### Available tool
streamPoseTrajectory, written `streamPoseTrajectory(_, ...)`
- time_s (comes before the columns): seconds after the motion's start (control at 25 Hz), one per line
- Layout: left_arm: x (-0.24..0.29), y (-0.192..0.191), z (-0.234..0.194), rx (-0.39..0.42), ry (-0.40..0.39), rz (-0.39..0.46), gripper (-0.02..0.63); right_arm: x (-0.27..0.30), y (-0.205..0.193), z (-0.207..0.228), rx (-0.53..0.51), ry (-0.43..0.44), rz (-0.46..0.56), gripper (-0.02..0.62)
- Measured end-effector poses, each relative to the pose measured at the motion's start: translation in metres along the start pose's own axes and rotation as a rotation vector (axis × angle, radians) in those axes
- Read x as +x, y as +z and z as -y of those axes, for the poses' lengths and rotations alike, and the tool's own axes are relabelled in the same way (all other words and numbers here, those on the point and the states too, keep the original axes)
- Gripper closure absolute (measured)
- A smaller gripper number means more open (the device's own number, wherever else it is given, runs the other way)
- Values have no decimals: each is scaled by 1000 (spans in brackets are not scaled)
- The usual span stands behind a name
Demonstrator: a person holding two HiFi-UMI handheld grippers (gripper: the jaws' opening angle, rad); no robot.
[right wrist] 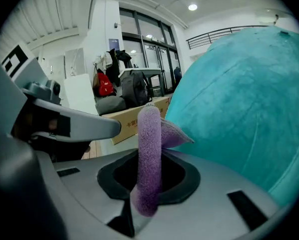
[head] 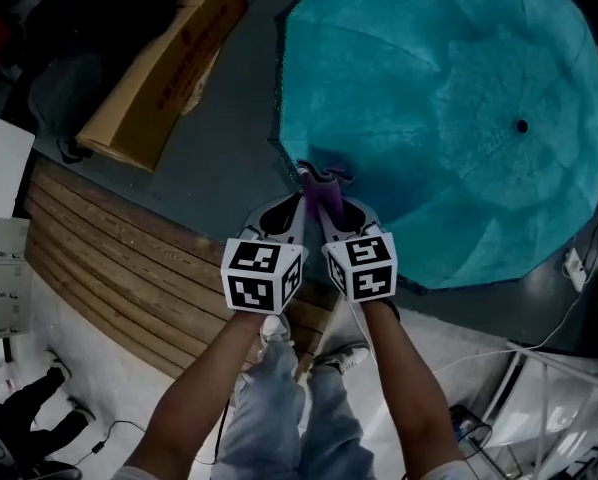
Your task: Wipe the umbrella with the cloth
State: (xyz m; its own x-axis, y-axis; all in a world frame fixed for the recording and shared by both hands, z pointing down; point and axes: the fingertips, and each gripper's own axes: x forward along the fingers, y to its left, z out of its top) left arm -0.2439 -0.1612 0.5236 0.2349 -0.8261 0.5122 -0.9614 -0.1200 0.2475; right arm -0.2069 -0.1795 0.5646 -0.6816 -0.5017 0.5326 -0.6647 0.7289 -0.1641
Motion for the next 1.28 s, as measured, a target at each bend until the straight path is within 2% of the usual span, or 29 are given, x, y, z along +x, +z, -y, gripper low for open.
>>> streamPoseTrajectory(0.28,-4,-12,9,-10,-8,-3,602,0,-11,13,-9,-36,-22,523)
streamPoseTrajectory(0.92,-4,-3,96,30,-53,26,602,-97,41,81,105,-92,152,523)
streamPoseTrajectory(1.28,7,-2,148,80,-109,16,601,-150,53,120,171,-127,245,523)
